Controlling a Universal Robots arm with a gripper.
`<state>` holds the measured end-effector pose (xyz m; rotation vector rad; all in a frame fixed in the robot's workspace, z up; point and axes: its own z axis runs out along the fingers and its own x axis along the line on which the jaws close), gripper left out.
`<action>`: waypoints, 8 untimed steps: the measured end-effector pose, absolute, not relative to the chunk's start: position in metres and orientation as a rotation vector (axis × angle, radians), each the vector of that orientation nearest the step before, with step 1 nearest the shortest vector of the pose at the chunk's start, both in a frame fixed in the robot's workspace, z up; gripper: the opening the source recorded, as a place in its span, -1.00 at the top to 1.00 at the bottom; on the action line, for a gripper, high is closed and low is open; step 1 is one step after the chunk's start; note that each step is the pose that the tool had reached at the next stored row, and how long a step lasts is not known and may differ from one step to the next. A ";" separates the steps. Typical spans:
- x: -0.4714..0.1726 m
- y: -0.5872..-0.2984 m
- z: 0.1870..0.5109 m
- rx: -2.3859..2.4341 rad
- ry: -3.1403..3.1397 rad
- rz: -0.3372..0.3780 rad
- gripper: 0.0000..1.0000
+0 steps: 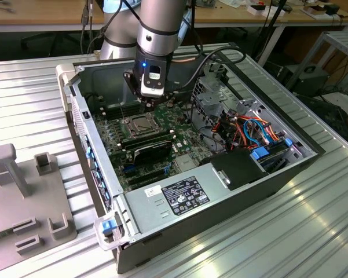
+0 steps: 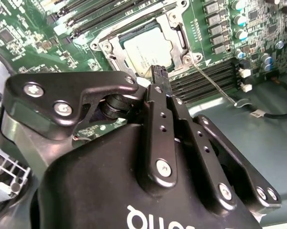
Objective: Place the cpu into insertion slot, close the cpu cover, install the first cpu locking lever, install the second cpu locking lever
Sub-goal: 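Install the first cpu locking lever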
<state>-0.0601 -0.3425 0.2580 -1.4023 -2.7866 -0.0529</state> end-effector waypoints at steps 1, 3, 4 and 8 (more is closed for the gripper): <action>-0.060 -0.342 0.258 -1.398 -2.789 -0.053 0.79; -0.065 -0.342 0.258 -1.387 -2.794 -0.054 0.79; -0.067 -0.342 0.258 -1.381 -2.796 -0.054 0.79; -0.068 -0.342 0.258 -1.372 -2.801 -0.054 0.79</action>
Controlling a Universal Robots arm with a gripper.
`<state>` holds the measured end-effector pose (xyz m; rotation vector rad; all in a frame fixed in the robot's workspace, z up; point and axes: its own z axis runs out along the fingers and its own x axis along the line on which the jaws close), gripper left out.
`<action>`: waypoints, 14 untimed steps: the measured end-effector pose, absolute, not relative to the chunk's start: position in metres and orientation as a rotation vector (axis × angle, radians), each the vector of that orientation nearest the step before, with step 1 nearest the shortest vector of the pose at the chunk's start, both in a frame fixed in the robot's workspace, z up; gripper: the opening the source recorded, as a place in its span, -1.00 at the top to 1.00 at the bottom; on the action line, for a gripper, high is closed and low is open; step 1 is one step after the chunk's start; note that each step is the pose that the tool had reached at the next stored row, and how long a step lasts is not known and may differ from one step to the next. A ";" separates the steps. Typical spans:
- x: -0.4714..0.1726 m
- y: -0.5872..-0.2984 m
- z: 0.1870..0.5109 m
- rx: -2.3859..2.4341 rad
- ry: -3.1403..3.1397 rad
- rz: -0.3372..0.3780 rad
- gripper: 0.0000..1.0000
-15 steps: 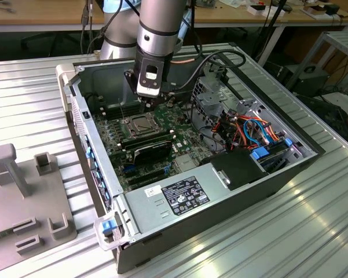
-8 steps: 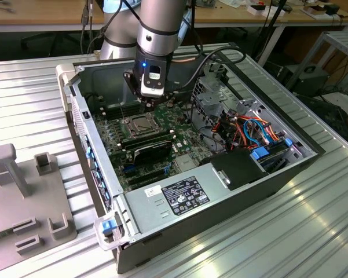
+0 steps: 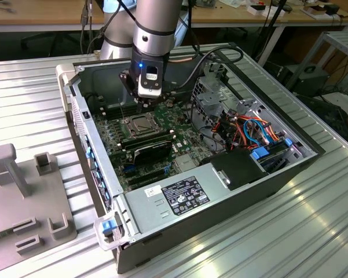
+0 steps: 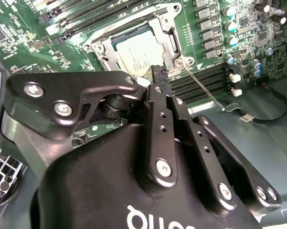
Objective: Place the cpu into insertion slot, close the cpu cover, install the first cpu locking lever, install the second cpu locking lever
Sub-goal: 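Install the first cpu locking lever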
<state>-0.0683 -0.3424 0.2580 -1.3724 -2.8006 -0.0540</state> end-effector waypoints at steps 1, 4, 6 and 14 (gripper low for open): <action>-0.068 -0.342 0.258 -1.367 -2.803 -0.054 0.79; -0.068 -0.342 0.258 -1.363 -2.805 -0.054 0.79; -0.068 -0.342 0.258 -1.362 -2.805 -0.054 0.79; -0.068 -0.342 0.258 -1.347 -2.813 -0.054 0.79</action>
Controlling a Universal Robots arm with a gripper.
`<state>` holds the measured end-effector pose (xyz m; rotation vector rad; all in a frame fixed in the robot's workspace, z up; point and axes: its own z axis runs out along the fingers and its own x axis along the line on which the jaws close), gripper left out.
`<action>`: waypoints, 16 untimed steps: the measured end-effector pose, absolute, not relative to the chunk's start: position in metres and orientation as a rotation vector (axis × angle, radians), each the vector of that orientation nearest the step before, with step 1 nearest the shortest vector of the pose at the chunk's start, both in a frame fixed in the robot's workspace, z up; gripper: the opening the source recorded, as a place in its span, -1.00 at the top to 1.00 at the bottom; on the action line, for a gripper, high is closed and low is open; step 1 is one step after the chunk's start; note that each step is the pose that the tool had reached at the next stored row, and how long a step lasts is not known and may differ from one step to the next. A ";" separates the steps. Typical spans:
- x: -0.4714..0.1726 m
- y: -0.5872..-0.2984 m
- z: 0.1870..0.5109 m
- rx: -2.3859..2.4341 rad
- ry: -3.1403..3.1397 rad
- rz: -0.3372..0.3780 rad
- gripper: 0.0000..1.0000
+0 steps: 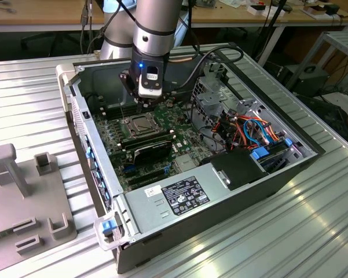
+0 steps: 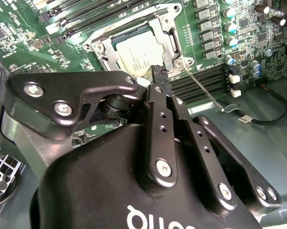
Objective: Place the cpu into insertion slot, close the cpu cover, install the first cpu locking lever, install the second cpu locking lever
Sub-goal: 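Install the first cpu locking lever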
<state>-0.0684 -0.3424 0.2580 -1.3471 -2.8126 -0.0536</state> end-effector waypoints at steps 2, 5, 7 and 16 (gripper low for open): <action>-0.068 -0.342 0.258 -1.299 -2.834 -0.053 0.79; -0.068 -0.342 0.258 -1.262 -2.851 -0.052 0.79; -0.068 -0.342 0.258 -1.261 -2.851 -0.053 0.79; -0.068 -0.342 0.258 -1.259 -2.852 -0.052 0.79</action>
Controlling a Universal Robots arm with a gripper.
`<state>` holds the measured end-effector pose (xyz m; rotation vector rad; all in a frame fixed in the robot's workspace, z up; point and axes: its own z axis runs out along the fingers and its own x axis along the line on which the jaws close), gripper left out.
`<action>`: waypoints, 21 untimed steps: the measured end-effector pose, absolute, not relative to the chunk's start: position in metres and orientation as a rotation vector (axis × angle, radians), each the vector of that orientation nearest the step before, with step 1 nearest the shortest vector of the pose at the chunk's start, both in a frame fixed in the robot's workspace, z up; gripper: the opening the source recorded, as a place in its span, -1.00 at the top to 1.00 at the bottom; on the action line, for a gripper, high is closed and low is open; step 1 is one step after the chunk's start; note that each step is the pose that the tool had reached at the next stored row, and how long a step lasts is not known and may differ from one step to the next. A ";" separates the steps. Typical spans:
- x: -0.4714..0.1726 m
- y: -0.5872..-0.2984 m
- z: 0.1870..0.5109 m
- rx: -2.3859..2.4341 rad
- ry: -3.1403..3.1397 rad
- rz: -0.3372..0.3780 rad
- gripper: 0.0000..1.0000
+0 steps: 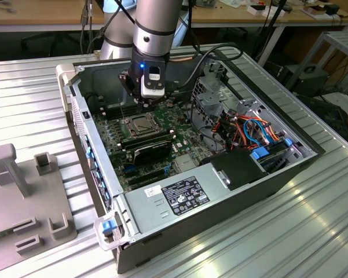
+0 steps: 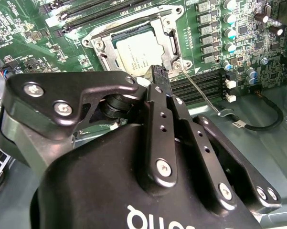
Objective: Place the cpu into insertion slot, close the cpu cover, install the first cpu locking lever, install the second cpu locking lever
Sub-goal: 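Install the first cpu locking lever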
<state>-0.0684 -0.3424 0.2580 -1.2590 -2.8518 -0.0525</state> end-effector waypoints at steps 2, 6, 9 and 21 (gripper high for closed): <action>-0.068 -0.342 0.258 -1.258 -2.852 -0.053 0.79; -0.068 -0.342 0.258 -1.227 -2.865 -0.052 0.79; -0.068 -0.342 0.258 -1.225 -2.866 -0.052 0.79; -0.068 -0.342 0.258 -1.223 -2.867 -0.052 0.79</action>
